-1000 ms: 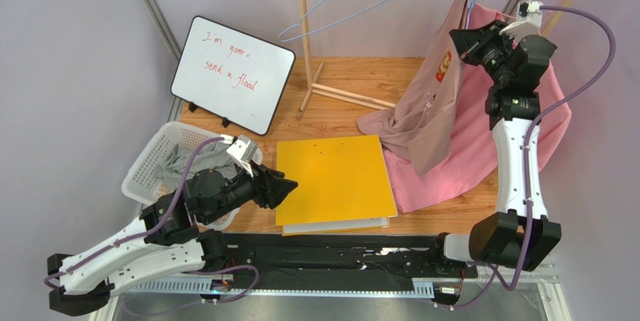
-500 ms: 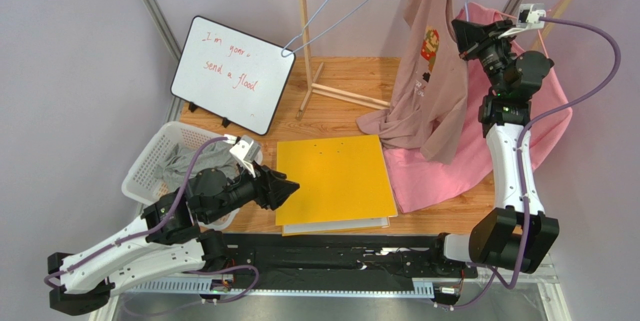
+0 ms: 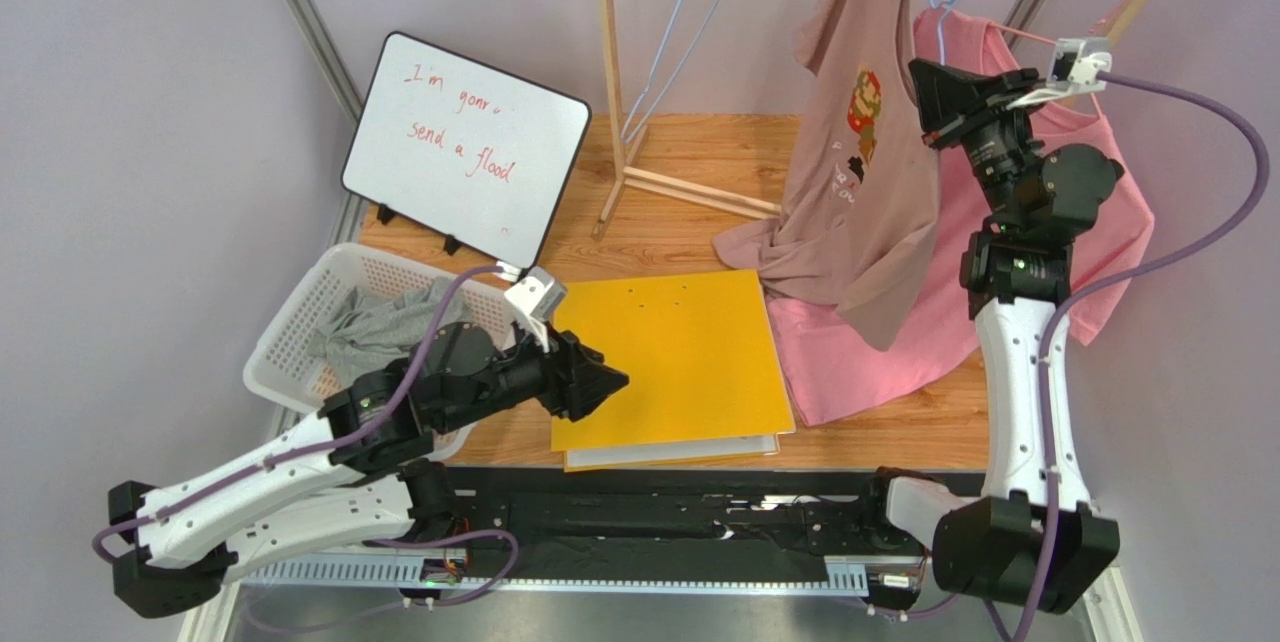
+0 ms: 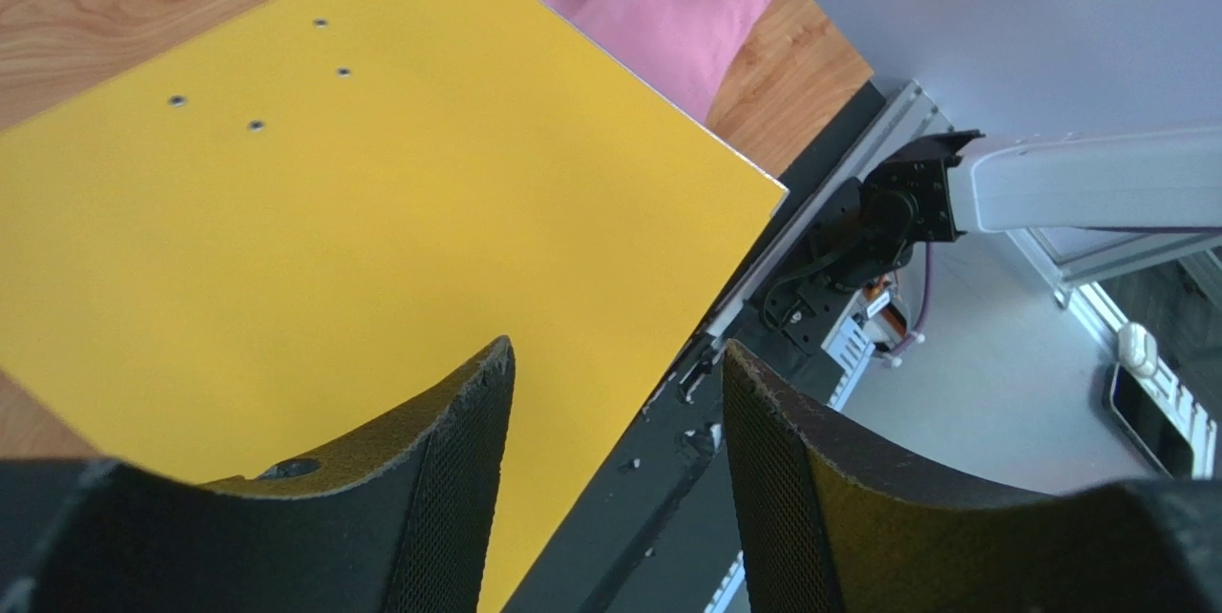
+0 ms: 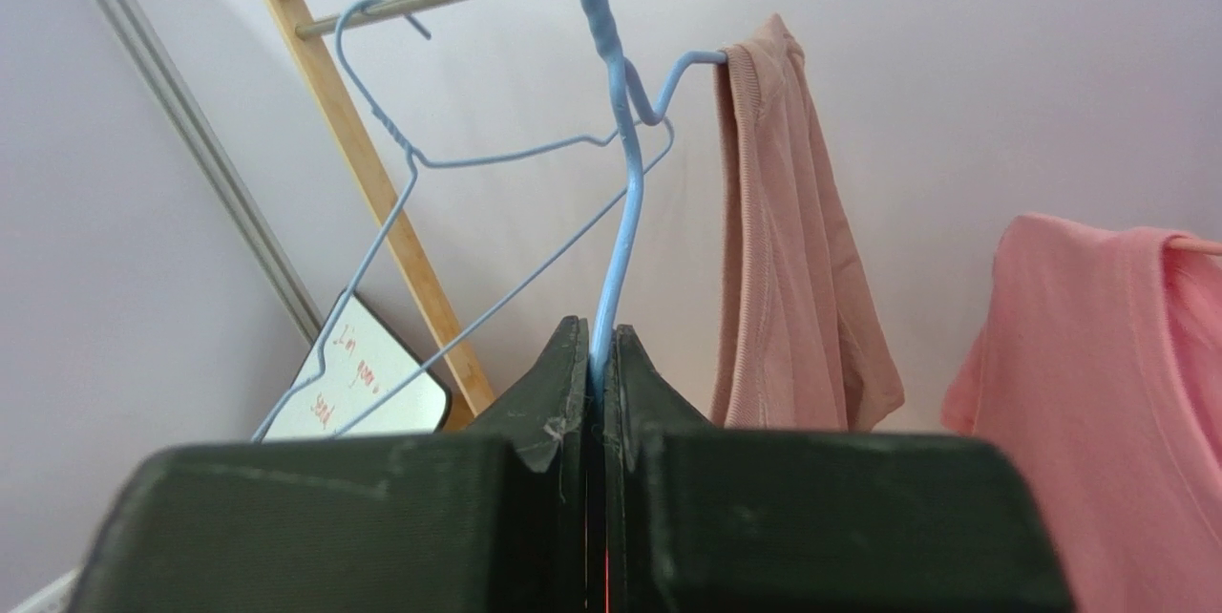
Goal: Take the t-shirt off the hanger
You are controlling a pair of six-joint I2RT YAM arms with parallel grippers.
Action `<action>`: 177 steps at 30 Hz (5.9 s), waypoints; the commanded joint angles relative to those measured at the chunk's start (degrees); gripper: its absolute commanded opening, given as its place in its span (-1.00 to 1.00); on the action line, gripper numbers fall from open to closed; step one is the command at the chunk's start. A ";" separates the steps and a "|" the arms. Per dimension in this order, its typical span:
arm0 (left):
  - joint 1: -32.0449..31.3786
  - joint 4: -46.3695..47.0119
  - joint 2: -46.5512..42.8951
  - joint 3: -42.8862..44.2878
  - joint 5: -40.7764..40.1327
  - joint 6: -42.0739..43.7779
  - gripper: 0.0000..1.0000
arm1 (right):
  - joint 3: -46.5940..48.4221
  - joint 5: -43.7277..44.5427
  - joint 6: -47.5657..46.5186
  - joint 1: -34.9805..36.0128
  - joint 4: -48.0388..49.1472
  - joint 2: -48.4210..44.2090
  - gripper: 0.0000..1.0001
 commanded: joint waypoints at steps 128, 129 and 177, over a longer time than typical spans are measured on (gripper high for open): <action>3.94 23.62 76.20 55.80 17.33 3.53 -1.00 | 28.46 1.38 9.74 0.66 -75.49 -24.14 -1.00; 4.03 24.41 75.85 54.75 17.77 3.62 -1.00 | 26.45 0.94 9.65 0.66 -75.23 -24.49 -1.00; 11.67 31.44 87.89 63.71 14.61 -1.83 -1.00 | 34.36 -0.91 11.23 1.71 -78.33 -29.07 -1.00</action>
